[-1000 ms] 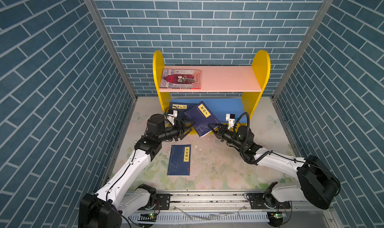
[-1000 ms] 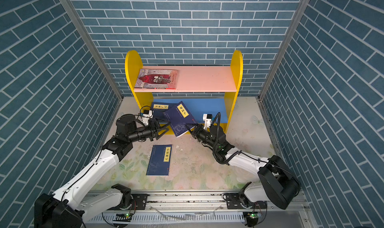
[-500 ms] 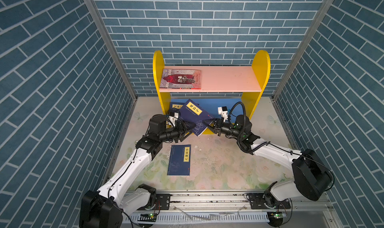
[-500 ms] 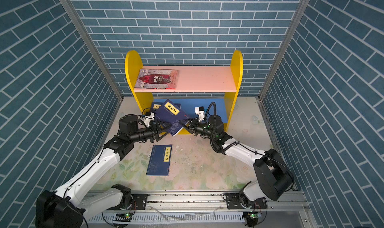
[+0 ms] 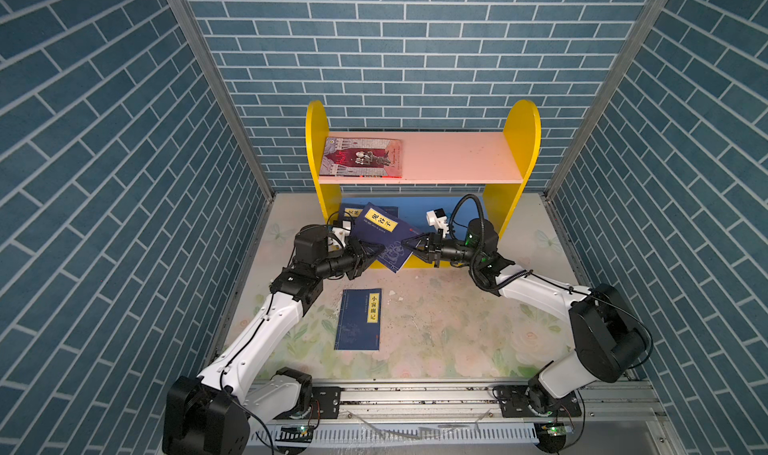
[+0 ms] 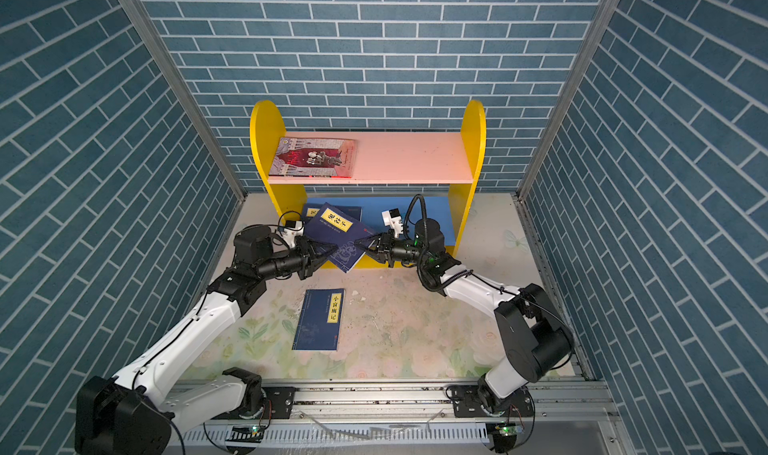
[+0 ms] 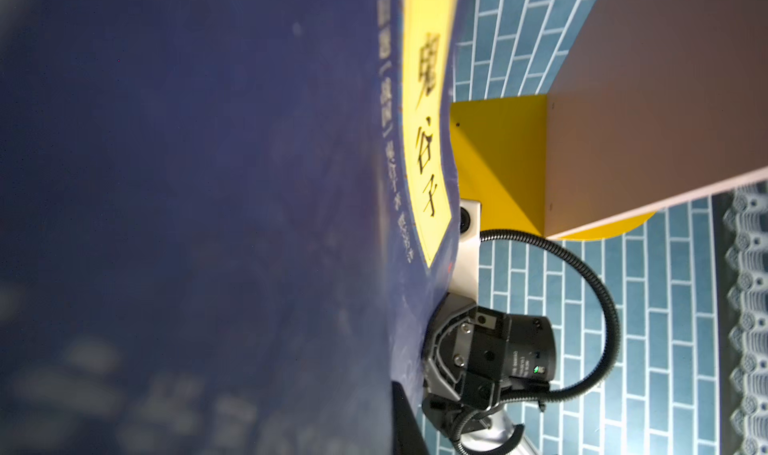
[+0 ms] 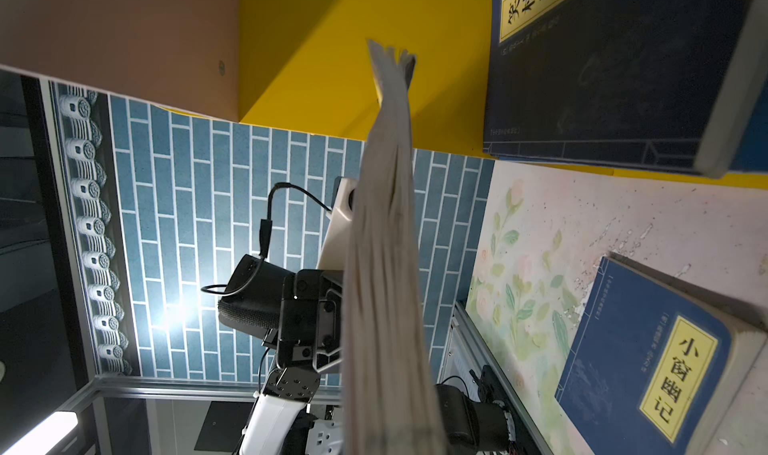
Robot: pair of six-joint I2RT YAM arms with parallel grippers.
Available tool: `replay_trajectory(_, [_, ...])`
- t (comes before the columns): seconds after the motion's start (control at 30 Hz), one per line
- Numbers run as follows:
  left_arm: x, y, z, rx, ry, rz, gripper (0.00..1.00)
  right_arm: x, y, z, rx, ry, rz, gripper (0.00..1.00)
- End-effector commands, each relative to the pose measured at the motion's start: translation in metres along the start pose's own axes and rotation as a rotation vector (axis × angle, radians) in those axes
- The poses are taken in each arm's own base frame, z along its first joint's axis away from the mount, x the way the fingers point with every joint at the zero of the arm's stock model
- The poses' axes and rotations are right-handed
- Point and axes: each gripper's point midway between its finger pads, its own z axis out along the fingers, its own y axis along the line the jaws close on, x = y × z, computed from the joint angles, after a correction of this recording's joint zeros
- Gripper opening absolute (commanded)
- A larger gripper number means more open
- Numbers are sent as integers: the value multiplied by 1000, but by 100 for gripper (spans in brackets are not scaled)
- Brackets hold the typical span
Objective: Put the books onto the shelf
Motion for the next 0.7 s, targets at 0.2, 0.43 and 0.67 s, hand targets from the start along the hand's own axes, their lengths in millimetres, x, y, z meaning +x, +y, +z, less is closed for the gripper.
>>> replay_trajectory(0.2, [-19, -2, 1, 11, -45, 7, 0, -10, 13, -10, -23, -69, -27, 56])
replay_trajectory(0.43, [-36, -36, 9, 120, -65, 60, 0, -1, 10, -36, 7, -219, -3, 62])
replay_trajectory(0.67, [-48, -37, 13, 124, -113, 62, 0, 19, 21, -22, 45, -242, -46, 64])
